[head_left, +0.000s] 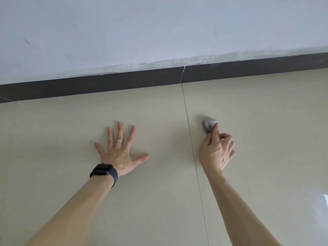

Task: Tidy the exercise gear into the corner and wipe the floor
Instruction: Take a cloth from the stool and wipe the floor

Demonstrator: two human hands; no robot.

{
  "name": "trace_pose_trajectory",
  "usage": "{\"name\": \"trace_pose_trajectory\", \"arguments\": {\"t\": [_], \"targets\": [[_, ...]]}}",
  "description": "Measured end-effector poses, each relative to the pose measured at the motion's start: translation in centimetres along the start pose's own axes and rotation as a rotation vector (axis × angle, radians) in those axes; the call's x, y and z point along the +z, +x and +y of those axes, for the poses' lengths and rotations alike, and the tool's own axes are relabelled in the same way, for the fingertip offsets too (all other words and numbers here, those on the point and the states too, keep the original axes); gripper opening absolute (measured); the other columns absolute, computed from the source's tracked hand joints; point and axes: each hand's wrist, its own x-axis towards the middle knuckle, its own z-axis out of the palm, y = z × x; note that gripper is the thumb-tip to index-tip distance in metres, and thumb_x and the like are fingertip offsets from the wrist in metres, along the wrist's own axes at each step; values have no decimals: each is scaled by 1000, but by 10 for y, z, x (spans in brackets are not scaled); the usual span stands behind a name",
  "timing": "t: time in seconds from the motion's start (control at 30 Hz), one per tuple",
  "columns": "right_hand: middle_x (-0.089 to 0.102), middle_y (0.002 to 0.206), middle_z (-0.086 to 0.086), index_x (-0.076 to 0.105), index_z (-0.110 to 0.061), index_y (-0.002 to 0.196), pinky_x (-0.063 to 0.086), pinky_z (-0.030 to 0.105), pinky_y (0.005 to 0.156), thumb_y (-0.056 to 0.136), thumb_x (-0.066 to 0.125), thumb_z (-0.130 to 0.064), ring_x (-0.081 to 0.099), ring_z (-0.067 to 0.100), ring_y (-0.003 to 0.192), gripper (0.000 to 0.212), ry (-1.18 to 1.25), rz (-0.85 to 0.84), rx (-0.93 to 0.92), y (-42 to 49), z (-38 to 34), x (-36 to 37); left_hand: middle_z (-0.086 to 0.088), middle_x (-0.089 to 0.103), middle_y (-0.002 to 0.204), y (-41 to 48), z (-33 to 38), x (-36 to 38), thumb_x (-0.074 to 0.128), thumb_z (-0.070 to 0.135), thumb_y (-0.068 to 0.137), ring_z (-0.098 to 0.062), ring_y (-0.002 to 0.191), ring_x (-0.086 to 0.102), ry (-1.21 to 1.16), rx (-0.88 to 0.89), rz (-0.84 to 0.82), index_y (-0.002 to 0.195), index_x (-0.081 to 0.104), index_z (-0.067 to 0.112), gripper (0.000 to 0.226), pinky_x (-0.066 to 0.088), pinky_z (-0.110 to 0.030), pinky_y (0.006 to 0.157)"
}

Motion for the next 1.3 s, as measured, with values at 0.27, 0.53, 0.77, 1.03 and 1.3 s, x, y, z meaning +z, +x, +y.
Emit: {"name": "trace_pose_trajectory", "arguments": {"t": [0.27,0.53,0.77,1.03,1.3], "targets": [[58,101,5,62,-28,133,34,39,76,94,58,-29,53,28,87,39,3,-14,-710,18,-48,26,10,-55,144,6,-4,8,19,100,66,-27,141,-43,27,13,41,137,-39,54,102,-7,-71,112],[50,118,11,47,-26,142,32,42,87,95,44,-28,44,33,110,48,14,3,-93,94,-116,41,12,-58,141,8,-6,7,23,99,65,-24,137,-48,-9,15,-18,133,-42,56,104,-11,-70,112],[58,107,7,59,-25,134,38,42,79,93,51,-32,54,33,93,42,-84,-56,-825,73,-113,44,13,-60,138,9,-7,2,25,99,65,-23,134,-50,-29,17,-50,130,-45,57,104,-13,-71,111],[58,109,7,63,-33,131,37,39,78,89,60,-26,51,32,95,42,54,-76,-654,3,-59,19,14,-57,142,9,-10,5,25,98,66,-22,136,-48,-62,49,-2,135,-38,57,103,-15,-71,110],[59,109,3,64,-33,131,40,42,80,92,61,-27,53,30,96,39,-12,-137,-833,-62,24,-10,13,-53,146,9,-13,12,24,99,67,-22,139,-45,-50,55,73,139,-35,56,102,-16,-70,110]]}}
